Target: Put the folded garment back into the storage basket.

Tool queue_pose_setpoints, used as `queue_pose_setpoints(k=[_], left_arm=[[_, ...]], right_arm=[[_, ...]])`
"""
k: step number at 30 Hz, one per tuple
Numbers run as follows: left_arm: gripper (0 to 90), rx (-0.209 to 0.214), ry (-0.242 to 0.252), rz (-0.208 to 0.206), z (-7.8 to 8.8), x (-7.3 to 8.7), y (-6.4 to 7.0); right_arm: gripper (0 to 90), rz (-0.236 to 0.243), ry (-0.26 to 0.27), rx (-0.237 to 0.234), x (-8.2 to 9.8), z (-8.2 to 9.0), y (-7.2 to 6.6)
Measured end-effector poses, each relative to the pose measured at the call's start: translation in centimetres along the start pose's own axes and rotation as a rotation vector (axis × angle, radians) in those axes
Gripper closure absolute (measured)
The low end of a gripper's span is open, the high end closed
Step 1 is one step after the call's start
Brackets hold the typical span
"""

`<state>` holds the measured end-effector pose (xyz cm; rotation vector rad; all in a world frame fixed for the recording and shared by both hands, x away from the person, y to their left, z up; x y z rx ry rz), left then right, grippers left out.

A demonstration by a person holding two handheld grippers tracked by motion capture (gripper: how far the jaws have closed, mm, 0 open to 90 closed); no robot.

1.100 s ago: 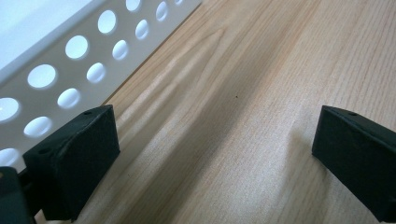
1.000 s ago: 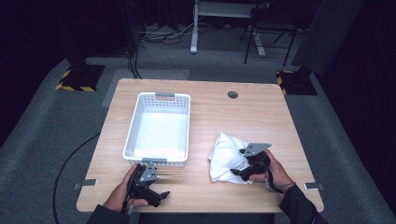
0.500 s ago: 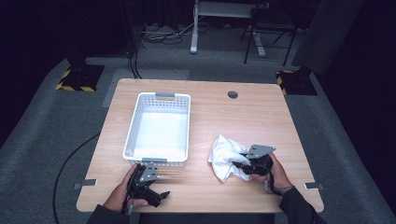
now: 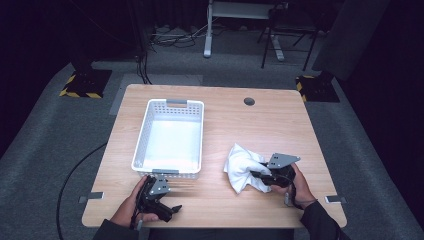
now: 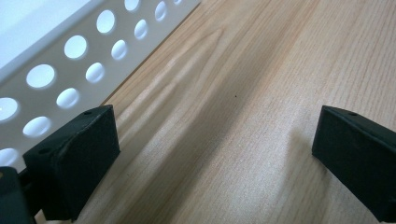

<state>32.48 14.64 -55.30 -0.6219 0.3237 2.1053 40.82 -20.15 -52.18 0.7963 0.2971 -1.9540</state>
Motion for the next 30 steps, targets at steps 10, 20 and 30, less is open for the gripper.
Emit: queue_pose_setpoints(k=[10,20,30], left_arm=[[0.6,0.0,0.0,0.0,0.0,0.0,0.0],[0.6,0.0,0.0,-0.001,0.0,0.0,0.0],[0.6,0.0,0.0,0.0,0.0,0.0,0.0]], right_arm=[[63.7,-0.006,0.022,0.024,-0.6,1.1,0.1],[63.6,-0.002,0.036,0.023,-1.3,2.0,0.0],[63.6,0.001,0.043,0.041,-2.0,2.8,-0.1]])
Point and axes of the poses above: each handheld gripper's, and its own axes: z roughly backward along the jaws, x roughly out of its underside, y roughly to its right, the point moved 6 cm from there along -z, roughly forward along the jaws, and after that the axes turned 10 degrees about -y, right-handed, at the moved point
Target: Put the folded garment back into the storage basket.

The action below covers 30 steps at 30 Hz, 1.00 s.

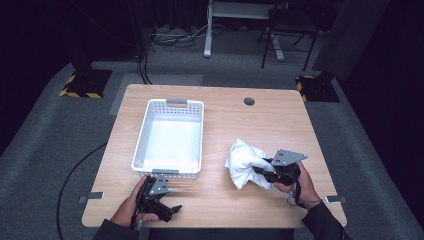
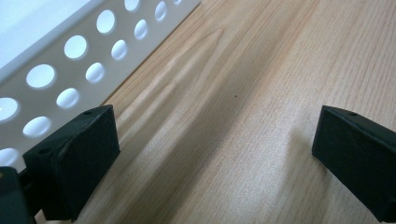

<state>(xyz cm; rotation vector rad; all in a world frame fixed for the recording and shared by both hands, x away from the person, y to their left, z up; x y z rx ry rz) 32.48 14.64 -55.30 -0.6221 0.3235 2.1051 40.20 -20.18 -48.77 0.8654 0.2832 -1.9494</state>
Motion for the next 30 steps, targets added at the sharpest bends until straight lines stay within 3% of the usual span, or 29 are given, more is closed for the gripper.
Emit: queue_pose_setpoints(k=[30], left_arm=[[0.6,0.0,-0.001,0.0,0.0,0.0,0.0]], right_arm=[[63.3,-0.003,0.014,0.012,-1.5,0.9,0.2]])
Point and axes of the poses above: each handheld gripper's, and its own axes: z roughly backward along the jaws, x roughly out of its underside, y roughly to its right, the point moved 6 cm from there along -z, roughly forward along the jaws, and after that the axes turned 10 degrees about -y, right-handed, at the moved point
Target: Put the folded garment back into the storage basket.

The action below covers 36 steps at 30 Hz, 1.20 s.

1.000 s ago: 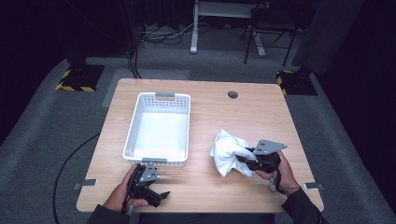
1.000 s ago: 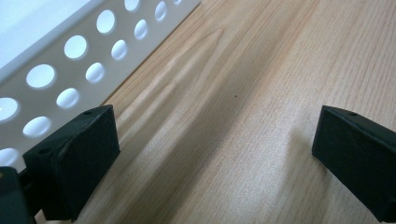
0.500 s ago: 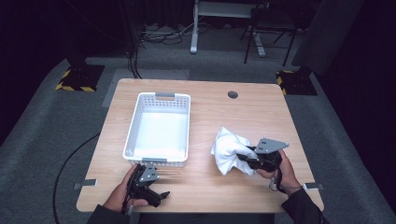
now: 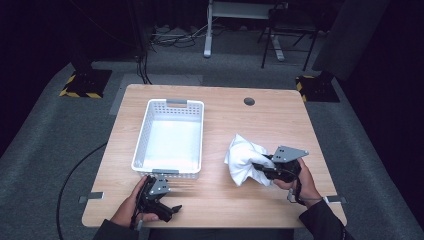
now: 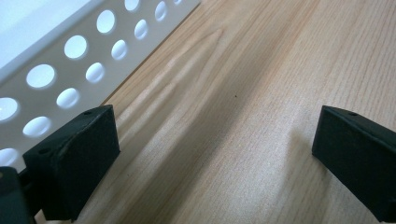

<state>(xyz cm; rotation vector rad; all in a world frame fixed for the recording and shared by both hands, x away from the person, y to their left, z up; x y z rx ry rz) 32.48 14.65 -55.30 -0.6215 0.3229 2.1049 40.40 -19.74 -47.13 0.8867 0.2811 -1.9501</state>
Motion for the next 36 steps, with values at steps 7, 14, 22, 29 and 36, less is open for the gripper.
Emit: queue_pose_setpoints(k=[7,14,22,29,36], left_arm=[[0.6,0.001,0.0,0.001,0.0,0.0,0.0],[0.5,0.0,0.0,0.001,0.0,0.0,0.0],[0.6,0.0,0.0,0.001,0.0,0.0,0.0],[0.6,0.0,0.0,0.001,0.0,0.0,0.0],[0.6,0.0,0.0,0.0,0.0,0.0,0.0]], right_arm=[[63.2,-0.004,0.005,0.003,-0.4,0.2,0.2],[63.2,-0.01,0.006,0.005,-0.8,0.3,0.3],[63.2,-0.015,0.008,0.001,-1.3,0.4,0.3],[63.2,-0.009,0.011,0.0,-2.0,0.3,0.2],[63.1,-0.01,0.01,0.001,-2.5,0.3,0.3]])
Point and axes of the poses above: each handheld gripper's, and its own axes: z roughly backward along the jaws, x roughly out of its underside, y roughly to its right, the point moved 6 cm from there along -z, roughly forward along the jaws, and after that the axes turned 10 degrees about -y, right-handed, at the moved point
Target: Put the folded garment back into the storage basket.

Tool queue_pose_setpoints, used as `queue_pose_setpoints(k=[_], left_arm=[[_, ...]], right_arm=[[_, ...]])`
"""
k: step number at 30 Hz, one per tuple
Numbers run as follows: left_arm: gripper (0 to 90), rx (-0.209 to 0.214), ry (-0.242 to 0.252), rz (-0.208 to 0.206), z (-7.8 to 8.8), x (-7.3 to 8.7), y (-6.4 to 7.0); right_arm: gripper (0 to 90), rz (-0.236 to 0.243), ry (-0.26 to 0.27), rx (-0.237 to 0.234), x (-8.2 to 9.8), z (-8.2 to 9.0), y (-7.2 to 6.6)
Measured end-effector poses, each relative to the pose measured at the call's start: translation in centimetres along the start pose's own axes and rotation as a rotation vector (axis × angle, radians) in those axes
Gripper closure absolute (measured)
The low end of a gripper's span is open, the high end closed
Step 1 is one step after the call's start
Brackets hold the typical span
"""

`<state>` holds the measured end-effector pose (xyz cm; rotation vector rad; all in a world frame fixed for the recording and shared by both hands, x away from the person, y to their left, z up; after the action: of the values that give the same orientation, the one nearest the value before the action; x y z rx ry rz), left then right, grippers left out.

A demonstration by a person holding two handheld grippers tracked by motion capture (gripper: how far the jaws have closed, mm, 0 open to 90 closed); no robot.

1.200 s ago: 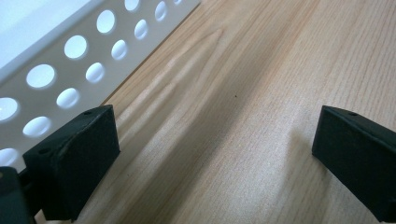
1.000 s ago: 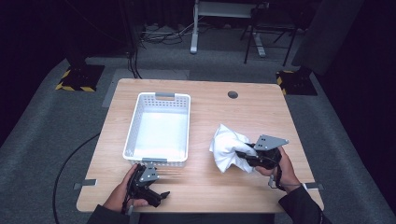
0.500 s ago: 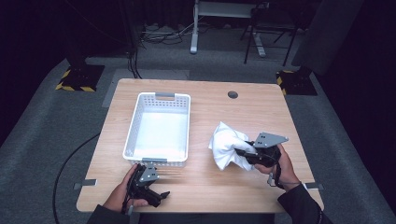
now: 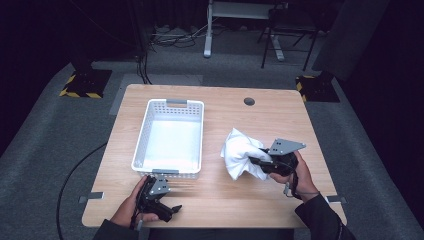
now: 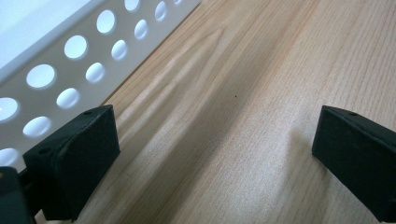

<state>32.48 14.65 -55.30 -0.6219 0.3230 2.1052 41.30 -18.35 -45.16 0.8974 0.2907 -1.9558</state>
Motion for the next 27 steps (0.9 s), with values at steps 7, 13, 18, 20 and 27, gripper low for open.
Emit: queue_pose_setpoints(k=[7,13,18,20,27], left_arm=[[0.6,0.0,0.0,0.0,0.0,0.0,0.0],[0.6,0.0,0.0,0.0,0.0,0.0,0.0],[0.6,0.0,-0.001,0.0,0.0,0.0,0.0],[0.6,0.0,-0.001,0.0,0.0,0.0,0.0],[0.6,0.0,0.0,0.001,0.0,0.0,0.0]], right_arm=[[63.0,0.004,0.01,-0.005,-0.7,0.0,-0.1],[62.9,0.005,0.011,-0.007,-1.2,-0.1,0.0],[62.9,0.013,0.012,-0.006,-1.7,-0.1,-0.1],[62.9,0.015,0.012,-0.005,-1.8,-0.1,-0.1],[62.9,0.026,0.014,-0.001,-2.6,-0.1,-0.1]])
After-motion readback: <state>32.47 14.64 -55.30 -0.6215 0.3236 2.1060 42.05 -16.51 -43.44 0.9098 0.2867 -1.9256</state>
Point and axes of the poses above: each handheld gripper's, and its own axes: z roughly backward along the jaws, x roughly out of its underside, y roughly to its right, the point moved 6 cm from there along -z, roughly forward along the jaws, and after that the axes turned 10 degrees about -y, right-handed, at the moved point
